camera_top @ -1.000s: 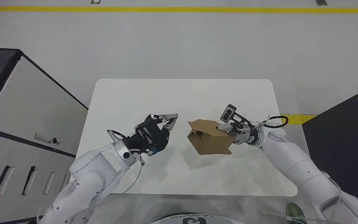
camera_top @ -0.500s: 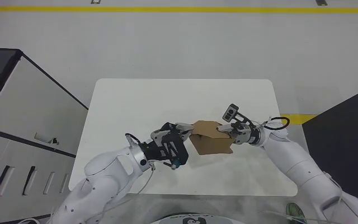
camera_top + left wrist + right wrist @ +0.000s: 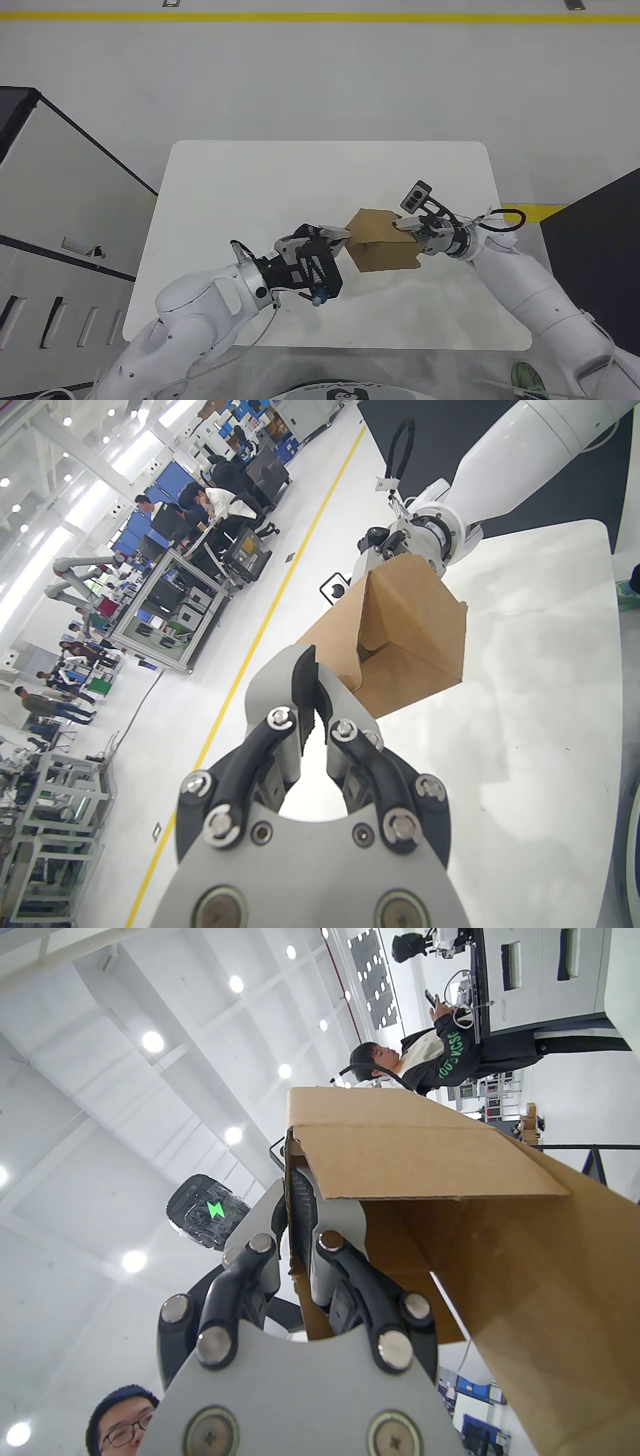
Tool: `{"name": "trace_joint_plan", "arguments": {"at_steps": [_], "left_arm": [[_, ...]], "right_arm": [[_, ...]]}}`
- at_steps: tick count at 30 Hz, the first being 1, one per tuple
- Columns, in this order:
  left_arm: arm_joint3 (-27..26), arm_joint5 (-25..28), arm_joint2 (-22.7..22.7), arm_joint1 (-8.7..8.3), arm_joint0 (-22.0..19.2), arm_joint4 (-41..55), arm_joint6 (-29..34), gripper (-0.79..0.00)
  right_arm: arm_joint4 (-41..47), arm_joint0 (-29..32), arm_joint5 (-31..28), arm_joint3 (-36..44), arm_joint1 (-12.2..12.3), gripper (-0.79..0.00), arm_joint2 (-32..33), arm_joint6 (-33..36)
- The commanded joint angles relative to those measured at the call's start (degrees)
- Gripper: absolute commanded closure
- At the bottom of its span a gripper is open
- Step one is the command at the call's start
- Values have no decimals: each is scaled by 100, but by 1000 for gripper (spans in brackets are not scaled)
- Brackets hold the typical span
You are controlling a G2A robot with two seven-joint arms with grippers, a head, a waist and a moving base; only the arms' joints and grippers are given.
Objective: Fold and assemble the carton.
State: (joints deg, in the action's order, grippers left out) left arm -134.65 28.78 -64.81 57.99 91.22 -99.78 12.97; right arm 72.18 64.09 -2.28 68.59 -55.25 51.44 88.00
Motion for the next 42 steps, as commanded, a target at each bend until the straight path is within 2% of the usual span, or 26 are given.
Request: {"name": "trace_joint_plan", "arguments": {"at_steps": [1,13,21,28,31,42], "left_arm": [[0,27,-11,1,1,24,7,0],[0,334,233,16,-126,-204,161,0],[0,305,236,36,-118,-20,468,0],[0,305,236,36,-118,-20,468,0],[34,266,243,39,-115,-50,431,0],[66,449,323,37,-120,-173,456,0]], "right_arm": [[10,11,3,20,4,0,10,0],[-229,-25,-168,168,44,0,7,0],[-262,-31,-243,184,71,0,23,0],[-262,-31,-243,184,71,0,23,0],[-410,23,-249,313,69,0,55,-235],[-738,213,-323,508,73,0,341,-295]]}}
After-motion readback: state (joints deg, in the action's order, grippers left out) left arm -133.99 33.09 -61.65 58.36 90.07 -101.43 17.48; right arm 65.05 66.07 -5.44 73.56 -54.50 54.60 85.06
